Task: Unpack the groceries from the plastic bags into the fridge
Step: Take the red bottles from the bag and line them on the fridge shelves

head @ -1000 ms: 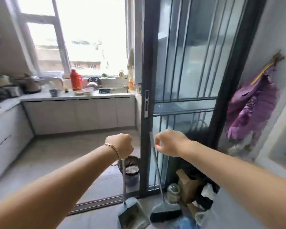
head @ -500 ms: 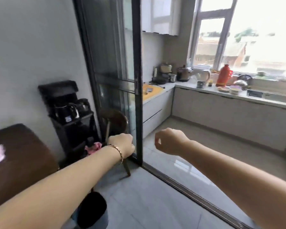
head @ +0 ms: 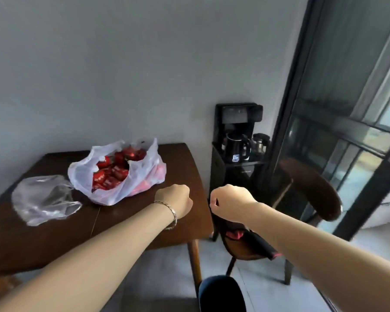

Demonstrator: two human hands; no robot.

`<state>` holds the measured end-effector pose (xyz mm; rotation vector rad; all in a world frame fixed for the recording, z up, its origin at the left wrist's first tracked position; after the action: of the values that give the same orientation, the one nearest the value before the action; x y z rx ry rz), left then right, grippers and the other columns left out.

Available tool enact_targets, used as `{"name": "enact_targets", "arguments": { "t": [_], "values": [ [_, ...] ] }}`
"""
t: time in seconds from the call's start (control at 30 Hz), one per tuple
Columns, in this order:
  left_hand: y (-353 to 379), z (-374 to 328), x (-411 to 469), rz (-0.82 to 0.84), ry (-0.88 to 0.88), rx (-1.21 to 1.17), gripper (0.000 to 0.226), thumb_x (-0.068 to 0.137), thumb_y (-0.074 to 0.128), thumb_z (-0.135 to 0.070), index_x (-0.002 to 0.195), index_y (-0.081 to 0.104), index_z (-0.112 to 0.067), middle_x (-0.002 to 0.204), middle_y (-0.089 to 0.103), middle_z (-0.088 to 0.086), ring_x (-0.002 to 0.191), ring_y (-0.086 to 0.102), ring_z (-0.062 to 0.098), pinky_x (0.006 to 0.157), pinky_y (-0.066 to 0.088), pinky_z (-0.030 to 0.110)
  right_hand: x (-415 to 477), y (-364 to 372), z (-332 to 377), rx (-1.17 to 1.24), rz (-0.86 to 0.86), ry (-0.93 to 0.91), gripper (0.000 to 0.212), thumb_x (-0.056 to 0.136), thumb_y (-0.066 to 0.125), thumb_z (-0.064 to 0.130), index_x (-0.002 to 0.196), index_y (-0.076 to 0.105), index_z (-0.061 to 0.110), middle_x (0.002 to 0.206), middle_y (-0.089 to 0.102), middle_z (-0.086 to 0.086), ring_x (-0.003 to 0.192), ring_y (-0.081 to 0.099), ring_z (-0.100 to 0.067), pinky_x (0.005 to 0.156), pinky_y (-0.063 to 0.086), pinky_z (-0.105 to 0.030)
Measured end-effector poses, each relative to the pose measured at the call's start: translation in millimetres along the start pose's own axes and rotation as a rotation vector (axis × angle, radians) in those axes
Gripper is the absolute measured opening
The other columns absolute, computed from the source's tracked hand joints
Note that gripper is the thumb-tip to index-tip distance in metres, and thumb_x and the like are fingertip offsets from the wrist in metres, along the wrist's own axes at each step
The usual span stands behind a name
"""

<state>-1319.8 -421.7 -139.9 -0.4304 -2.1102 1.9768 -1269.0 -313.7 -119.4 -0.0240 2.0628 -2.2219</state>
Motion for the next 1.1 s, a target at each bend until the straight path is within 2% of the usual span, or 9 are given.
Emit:
{"name": "enact_targets", "arguments": {
  "t": [0.17,0.3,0.47,0.57,0.73,0.83,0.93,1.03,1.1],
  "values": [
    [0,85,71,-0.003,-0.136,0.033,0.028,0.095,0.040,-0.026,0.111,0.058,-0.012,0.112,0.062,0.009,0.104,0.059,0.028,0.081,0.046,0.033,127,14,42,-0.018,0.010,-0.155,0.026,0.095,0.041,0.028,0.105,0.063,0.019,0.102,0.065,-0.003,0.092,0.063,-0.024,0.078,0.053,-0.035],
    [2,172,111,0.001,-0.316,-0.004,0.028,0.095,0.039,-0.025,0.106,0.061,-0.013,0.099,0.064,0.007,0.096,0.062,0.028,0.073,0.043,0.030,222,22,87,-0.051,0.052,-0.293,0.028,0.098,0.038,0.026,0.109,0.062,0.016,0.101,0.065,-0.003,0.091,0.063,-0.023,0.074,0.050,-0.029],
    [11,255,146,0.003,-0.449,-0.067,0.026,0.095,0.038,-0.024,0.103,0.061,-0.016,0.105,0.065,0.005,0.098,0.061,0.026,0.079,0.045,0.032,312,36,138,-0.090,0.154,-0.370,0.029,0.099,0.040,0.018,0.123,0.056,0.013,0.114,0.061,-0.005,0.104,0.059,-0.024,0.083,0.047,-0.031],
    [24,305,166,0.040,-0.493,-0.071,0.029,0.097,0.035,-0.027,0.106,0.060,-0.016,0.107,0.064,0.005,0.102,0.059,0.027,0.083,0.044,0.034,357,51,169,-0.022,0.173,-0.411,0.028,0.098,0.039,0.025,0.114,0.060,0.013,0.113,0.062,-0.007,0.105,0.058,-0.026,0.080,0.042,-0.032],
    [57,385,212,0.063,-0.384,0.018,0.023,0.096,0.038,-0.025,0.104,0.057,-0.014,0.109,0.061,0.004,0.102,0.058,0.025,0.075,0.042,0.033,430,98,207,0.011,0.225,-0.343,0.027,0.096,0.041,0.028,0.110,0.061,0.015,0.098,0.061,-0.004,0.086,0.053,-0.021,0.072,0.038,-0.030],
    [73,425,237,0.084,-0.250,0.195,0.027,0.096,0.037,-0.022,0.113,0.056,-0.015,0.119,0.055,0.003,0.113,0.052,0.024,0.091,0.039,0.034,469,114,228,0.084,0.206,-0.235,0.027,0.096,0.040,0.027,0.110,0.058,0.012,0.080,0.053,-0.001,0.078,0.051,-0.022,0.062,0.038,-0.029],
    [94,469,256,0.096,-0.149,0.302,0.030,0.094,0.041,-0.020,0.119,0.058,-0.018,0.131,0.048,0.002,0.129,0.038,0.025,0.110,0.026,0.041,500,137,254,0.206,0.238,-0.161,0.023,0.094,0.041,0.023,0.104,0.060,0.014,0.098,0.060,-0.004,0.089,0.060,-0.026,0.065,0.045,-0.030],
    [90,509,274,0.012,-0.132,0.301,0.024,0.078,0.067,-0.021,0.102,0.066,-0.019,0.133,0.049,0.007,0.130,0.040,0.032,0.105,0.034,0.056,518,171,285,0.243,0.322,-0.161,0.027,0.093,0.046,0.023,0.116,0.059,0.015,0.117,0.058,-0.005,0.106,0.058,-0.025,0.086,0.050,-0.033],
    [104,532,284,0.092,-0.126,0.290,0.038,0.085,0.059,-0.021,0.122,0.054,-0.020,0.145,0.032,0.006,0.138,0.025,0.031,0.112,0.020,0.056,523,206,300,0.221,0.461,-0.128,0.040,0.091,0.051,0.025,0.129,0.047,0.011,0.127,0.052,-0.010,0.117,0.052,-0.027,0.098,0.045,-0.037]
  ]
}}
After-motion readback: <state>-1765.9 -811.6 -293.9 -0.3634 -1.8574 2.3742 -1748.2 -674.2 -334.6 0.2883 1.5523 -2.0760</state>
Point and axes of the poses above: each hand's wrist, its own x-axis towards the middle knuckle, its own y-axis out of the palm, z = x × y, the point moved 8 cm from there along x, towards the middle knuckle
